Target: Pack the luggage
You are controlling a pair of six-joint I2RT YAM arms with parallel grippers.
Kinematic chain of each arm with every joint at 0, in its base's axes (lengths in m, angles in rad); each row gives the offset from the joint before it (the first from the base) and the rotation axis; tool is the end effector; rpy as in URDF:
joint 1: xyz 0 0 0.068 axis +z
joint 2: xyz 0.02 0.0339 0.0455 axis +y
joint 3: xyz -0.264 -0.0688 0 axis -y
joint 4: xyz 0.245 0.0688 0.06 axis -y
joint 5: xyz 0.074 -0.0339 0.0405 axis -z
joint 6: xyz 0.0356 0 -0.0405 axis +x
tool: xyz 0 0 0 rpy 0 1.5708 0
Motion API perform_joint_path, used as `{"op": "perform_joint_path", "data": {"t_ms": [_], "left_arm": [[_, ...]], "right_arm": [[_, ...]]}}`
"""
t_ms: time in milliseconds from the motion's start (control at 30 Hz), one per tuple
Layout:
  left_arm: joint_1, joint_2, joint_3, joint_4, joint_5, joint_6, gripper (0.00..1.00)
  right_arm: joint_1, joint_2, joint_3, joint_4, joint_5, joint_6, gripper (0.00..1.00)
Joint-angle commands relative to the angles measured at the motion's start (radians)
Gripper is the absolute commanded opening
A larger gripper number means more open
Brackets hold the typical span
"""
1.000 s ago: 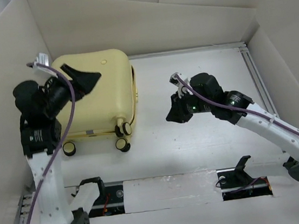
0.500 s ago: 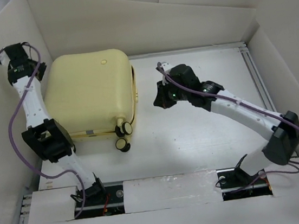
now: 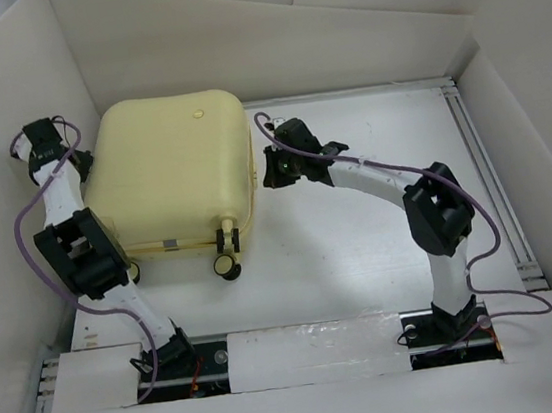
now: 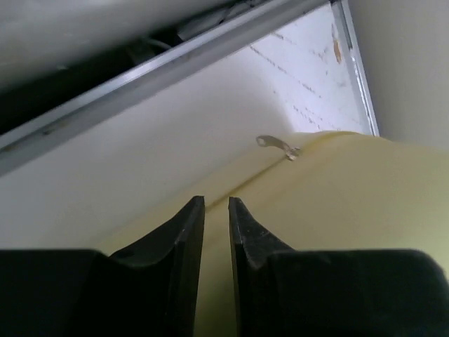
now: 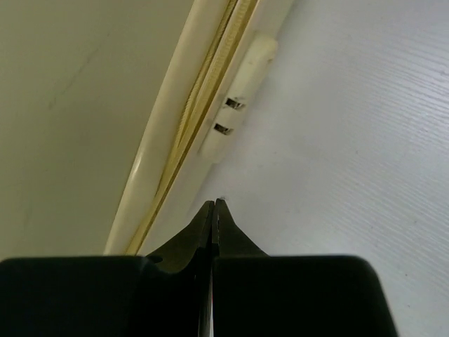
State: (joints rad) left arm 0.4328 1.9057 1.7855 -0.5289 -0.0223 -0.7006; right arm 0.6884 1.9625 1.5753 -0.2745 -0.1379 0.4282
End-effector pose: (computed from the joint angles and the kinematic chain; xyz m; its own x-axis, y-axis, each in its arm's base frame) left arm 0.4032 0.1872 0.3268 -0.1388 -0.7741 -0.6177 -0.6866 0.5247 -0.5033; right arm 0.3494 0.2938 0.2534 -0.7278 -0.0661 -0.6826 -0.4516 0.7953 0.4044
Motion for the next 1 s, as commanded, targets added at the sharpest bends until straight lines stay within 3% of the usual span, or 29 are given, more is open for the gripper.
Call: {"op": "perform_joint_path", "data": {"t_ms": [0, 33, 167, 300, 367, 500, 733, 867, 967], "left_arm": [[-0.061, -0.028, -0.212, 0.134, 0.154, 0.036, 0.17], [-0.062, -0.058, -0.357, 0.182, 0.185, 0.027, 0.17], [-0.097, -0.197, -0.607, 0.322, 0.356, -0.005, 0.15], [-0.257, -0.324, -0.690, 0.294, 0.381, 0.044, 0.15], [-0.284, -0.365, -0.734, 0.267, 0.381, 0.044, 0.15], [-0.284, -0.467, -0.804, 0.302, 0.385, 0.012, 0.15], [-0.284, -0.497, -0.854, 0.227, 0.439, 0.098, 0.15], [-0.371, -0.524, -0.885, 0.198, 0.470, 0.119, 0.15], [-0.527, -0.524, -0.885, 0.162, 0.470, 0.119, 0.15]], "right_arm": [[-0.033, -0.022, -0.001, 0.092, 0.023, 0.029, 0.00], [-0.047, -0.033, -0.012, 0.103, 0.023, 0.029, 0.00], [-0.067, -0.102, -0.081, 0.071, 0.043, 0.008, 0.00], [-0.127, -0.278, -0.234, 0.032, 0.151, -0.012, 0.00], [-0.173, -0.350, -0.296, -0.007, 0.182, -0.012, 0.00], [-0.289, -0.346, -0.296, -0.049, 0.182, -0.037, 0.00], [-0.403, -0.156, -0.077, -0.083, 0.095, -0.106, 0.00], [-0.376, -0.030, 0.063, -0.083, -0.034, -0.106, 0.00], [-0.320, 0.085, 0.230, -0.101, -0.115, -0.115, 0.00]]}}
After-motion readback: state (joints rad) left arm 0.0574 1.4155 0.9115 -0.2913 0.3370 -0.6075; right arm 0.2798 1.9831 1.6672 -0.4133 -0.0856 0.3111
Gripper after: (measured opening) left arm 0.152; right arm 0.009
